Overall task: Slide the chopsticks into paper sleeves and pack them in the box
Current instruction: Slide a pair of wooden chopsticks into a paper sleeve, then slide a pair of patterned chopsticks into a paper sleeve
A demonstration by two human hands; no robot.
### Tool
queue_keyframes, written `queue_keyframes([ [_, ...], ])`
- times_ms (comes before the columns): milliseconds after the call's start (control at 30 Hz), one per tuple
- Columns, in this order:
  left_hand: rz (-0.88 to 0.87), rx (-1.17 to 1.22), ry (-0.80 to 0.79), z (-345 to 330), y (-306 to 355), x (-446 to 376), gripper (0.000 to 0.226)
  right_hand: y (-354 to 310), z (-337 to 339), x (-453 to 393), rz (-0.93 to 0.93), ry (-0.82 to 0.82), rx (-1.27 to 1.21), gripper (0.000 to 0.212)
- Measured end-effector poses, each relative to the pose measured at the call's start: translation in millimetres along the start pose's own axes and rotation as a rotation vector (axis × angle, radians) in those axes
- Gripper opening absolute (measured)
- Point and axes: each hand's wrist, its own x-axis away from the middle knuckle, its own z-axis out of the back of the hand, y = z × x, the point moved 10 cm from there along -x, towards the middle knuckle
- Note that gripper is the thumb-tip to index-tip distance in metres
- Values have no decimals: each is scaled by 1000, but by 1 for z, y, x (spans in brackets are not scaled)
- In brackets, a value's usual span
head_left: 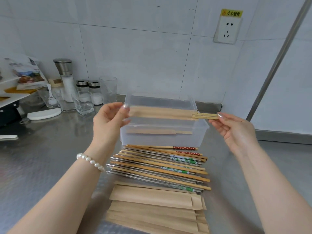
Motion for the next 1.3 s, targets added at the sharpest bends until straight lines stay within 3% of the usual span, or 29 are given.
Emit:
queue_keyframes([
  [67, -59, -74, 129, 18, 6, -4, 6, -9, 2, -12, 2, 38, 67, 11],
  [133, -76, -164, 165, 24, 6, -6, 13, -11, -5, -24, -9, 38, 185, 12],
  [433, -23, -249, 62, 13, -7, -6, 21, 25, -42, -45, -149, 106, 600, 21],
  [567, -13, -243, 44, 10, -9, -5, 20, 17, -50, -49, -30, 137, 972, 4],
  [733, -13, -279, 38, 8, -7, -3, 21, 15, -82, -34, 130, 5, 1571, 25],
  [833, -19, -302, 28, 7, -6, -2, 20, 22, -90, -35, 136, -56, 1743, 13],
  [1000, -78, -298, 35, 6, 4, 2, 18, 12, -87, -41, 199, -69, 1746, 22],
  [1133, -158, -275, -20, -3, 12, 8, 12, -6, -79, -41, 379, -69, 1611, 27],
  [1233, -168, -326, -163, -22, 11, 16, 6, -22, -74, -18, 577, -52, 1495, 28],
  [1300, -171, -429, -345, -44, 5, 28, 6, -27, -69, -2, 650, -47, 1400, 26],
])
